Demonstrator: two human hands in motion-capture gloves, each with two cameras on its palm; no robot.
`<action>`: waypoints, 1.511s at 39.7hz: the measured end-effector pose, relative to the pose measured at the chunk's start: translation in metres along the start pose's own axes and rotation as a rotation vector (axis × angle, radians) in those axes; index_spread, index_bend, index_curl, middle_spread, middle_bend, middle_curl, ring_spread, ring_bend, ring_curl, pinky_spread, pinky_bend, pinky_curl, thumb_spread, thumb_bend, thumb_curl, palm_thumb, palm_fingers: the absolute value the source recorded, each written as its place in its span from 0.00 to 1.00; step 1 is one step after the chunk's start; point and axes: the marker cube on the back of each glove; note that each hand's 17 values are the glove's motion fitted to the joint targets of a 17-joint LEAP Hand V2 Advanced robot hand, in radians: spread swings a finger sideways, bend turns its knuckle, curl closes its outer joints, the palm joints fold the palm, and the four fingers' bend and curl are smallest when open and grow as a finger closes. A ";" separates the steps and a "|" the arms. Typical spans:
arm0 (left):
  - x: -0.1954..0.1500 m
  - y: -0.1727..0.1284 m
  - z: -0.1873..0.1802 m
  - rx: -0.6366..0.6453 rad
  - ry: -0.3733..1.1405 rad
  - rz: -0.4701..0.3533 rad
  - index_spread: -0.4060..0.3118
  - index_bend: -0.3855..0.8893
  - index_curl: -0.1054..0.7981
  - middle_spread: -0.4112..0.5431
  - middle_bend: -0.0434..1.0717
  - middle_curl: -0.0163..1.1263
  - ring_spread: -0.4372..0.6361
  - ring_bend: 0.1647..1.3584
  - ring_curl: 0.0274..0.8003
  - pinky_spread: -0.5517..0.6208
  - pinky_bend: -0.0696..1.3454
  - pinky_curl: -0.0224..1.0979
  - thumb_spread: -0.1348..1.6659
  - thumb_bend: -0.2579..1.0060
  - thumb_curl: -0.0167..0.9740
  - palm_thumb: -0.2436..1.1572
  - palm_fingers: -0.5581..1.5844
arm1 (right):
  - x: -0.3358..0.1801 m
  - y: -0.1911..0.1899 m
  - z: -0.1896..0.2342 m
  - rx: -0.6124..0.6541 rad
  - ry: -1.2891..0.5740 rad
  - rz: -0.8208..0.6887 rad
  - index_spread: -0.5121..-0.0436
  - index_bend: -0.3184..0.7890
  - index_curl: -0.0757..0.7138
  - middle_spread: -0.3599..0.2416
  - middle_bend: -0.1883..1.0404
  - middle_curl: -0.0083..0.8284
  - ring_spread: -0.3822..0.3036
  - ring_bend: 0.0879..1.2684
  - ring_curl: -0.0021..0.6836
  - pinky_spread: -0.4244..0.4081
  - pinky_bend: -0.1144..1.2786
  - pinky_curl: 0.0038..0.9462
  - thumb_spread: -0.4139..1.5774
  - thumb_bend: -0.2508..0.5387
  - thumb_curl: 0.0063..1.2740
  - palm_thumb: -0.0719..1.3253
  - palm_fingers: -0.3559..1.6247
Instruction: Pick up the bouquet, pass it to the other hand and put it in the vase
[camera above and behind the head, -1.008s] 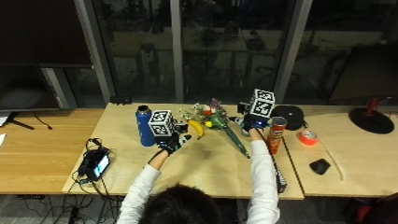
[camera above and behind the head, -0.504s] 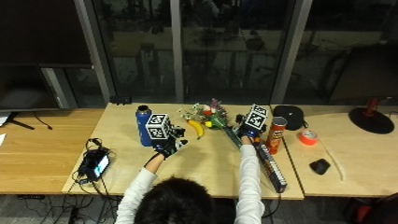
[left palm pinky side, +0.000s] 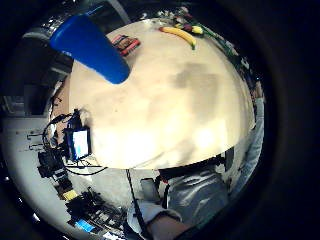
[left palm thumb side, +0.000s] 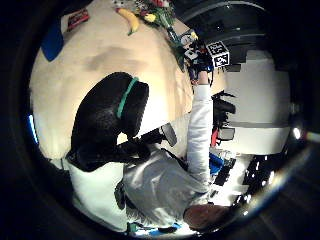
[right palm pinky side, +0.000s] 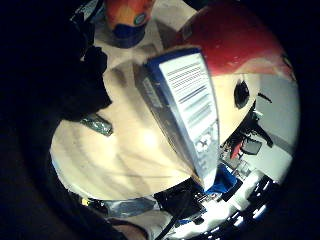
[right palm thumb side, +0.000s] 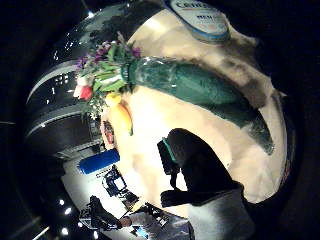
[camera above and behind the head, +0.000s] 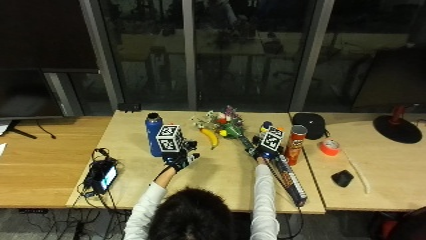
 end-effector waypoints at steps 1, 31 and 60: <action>0.000 0.000 0.001 -0.001 0.000 0.000 0.53 0.45 0.54 0.64 0.20 0.29 0.78 0.21 0.27 0.81 0.18 0.28 0.73 0.19 0.29 0.36 0.41 | 0.001 -0.002 0.002 0.009 -0.003 0.002 0.62 0.33 0.19 0.67 0.39 0.45 0.50 0.56 0.53 0.63 0.62 0.38 0.73 0.29 0.24 0.37 0.48; -0.006 -0.009 0.015 -0.052 -0.004 -0.013 0.53 0.45 0.56 0.63 0.20 0.31 0.76 0.19 0.29 0.80 0.18 0.28 0.73 0.19 0.30 0.37 0.42 | -0.012 -0.001 0.044 0.107 0.098 0.207 0.59 0.65 0.48 0.40 0.35 0.50 0.31 0.41 0.53 0.31 0.43 0.34 0.71 0.41 0.29 0.64 0.75; 0.010 -0.060 -0.038 0.056 0.341 0.017 0.51 0.47 0.57 0.54 0.22 0.34 0.68 0.16 0.31 0.72 0.17 0.29 0.74 0.21 0.32 0.43 0.49 | -0.074 0.064 -0.081 0.335 -0.774 -0.115 0.63 0.68 0.72 0.30 0.81 0.77 0.27 0.73 0.80 0.20 0.57 0.49 0.65 0.33 0.36 0.79 0.91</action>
